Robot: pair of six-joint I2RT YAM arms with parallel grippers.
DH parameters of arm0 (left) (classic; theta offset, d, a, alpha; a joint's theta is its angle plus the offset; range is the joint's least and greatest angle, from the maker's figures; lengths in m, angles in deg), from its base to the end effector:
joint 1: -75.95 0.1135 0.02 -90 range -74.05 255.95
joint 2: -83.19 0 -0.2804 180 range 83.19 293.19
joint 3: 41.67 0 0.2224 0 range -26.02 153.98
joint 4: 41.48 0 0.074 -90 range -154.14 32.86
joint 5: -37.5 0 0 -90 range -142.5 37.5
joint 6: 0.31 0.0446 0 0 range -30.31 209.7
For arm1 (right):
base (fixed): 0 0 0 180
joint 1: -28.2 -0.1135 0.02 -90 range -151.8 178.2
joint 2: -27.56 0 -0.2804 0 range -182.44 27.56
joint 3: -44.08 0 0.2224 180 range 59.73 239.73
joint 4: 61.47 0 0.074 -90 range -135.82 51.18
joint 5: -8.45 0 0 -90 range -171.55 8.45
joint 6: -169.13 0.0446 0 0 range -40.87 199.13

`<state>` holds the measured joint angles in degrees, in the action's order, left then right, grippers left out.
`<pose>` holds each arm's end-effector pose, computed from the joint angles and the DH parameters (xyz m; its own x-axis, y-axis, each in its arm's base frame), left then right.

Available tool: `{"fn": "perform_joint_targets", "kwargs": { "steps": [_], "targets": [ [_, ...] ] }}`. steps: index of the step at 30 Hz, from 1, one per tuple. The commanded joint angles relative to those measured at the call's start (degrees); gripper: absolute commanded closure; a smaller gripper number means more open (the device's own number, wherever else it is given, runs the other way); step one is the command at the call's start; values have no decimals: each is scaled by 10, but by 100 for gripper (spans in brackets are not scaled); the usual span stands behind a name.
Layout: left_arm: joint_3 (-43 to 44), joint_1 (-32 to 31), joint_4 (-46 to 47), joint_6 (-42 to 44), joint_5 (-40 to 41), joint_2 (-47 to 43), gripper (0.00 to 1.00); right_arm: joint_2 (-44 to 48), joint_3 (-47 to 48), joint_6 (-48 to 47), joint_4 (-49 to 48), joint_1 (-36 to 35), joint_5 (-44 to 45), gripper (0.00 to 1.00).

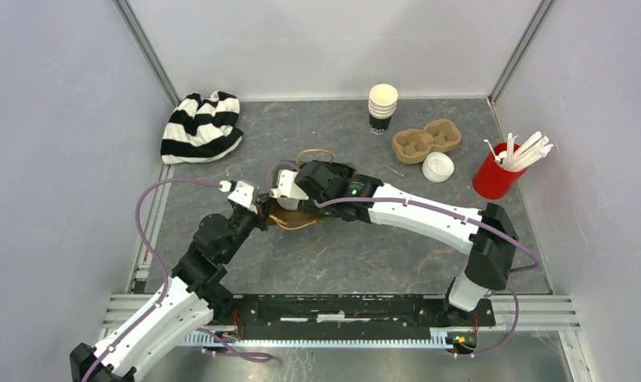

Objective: Pack the takeout coffee

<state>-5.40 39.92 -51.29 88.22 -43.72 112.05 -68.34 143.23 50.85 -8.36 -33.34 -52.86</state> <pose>0.0953 -0.0609 0.2726 -0.0456 0.0018 -0.9990 0.4570 0.8893 -0.0192 0.1827 0.2920 0.3185 -0.0253 -0.9188 -0.3938 -0.7219 0.2893 -0.6286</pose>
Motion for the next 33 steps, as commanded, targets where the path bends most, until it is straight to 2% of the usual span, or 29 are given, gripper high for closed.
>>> {"fn": "perform_joint_targets", "kwargs": {
  "steps": [1,11,19,24,33],
  "targets": [
    [19,-1,-16,2,-14,-3,98,19,-8,-22,-45,18,-27,29],
    [36,-1,-32,-4,-47,1,98,10,8,-34,-74,25,-52,29],
    [45,-2,-42,-5,-51,5,98,9,3,-50,-109,25,-36,30],
    [59,-1,-55,-8,-49,8,98,13,4,-53,-128,25,-58,30],
    [71,0,-82,-14,-59,15,98,14,-58,-68,-180,31,-87,30]
  ]
}}
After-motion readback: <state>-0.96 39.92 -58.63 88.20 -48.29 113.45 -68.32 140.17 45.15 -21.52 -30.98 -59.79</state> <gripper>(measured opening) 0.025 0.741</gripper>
